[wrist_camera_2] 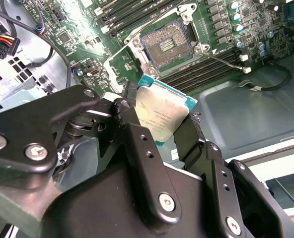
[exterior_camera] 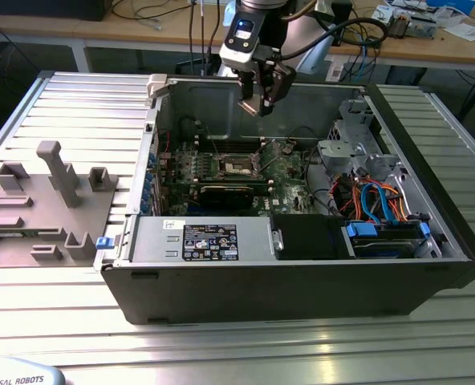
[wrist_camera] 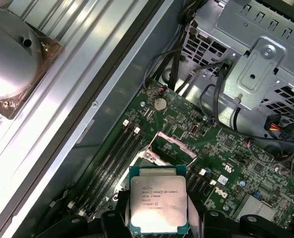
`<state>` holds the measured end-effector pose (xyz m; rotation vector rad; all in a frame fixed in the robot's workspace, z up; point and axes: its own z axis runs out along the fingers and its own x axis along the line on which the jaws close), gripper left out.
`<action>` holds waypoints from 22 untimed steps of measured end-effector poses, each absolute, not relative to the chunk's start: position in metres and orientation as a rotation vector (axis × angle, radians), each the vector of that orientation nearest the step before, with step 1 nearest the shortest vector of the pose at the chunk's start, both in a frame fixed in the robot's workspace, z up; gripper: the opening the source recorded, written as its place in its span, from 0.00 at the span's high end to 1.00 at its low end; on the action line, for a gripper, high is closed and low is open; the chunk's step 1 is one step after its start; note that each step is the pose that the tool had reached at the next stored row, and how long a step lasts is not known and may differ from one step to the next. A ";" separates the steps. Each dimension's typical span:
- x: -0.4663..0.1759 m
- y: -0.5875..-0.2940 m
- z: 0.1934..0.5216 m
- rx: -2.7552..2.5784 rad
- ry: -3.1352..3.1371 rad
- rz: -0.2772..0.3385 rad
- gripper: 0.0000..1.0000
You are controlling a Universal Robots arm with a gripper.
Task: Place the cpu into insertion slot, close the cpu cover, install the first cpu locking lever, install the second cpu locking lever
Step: 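Place the cpu into insertion slot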
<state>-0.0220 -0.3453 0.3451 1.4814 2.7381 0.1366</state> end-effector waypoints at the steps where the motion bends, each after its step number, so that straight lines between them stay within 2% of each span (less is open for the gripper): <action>1: -0.022 -0.345 0.345 1.484 2.737 0.136 0.46; 22: -0.022 -0.345 0.345 1.601 2.666 0.135 0.46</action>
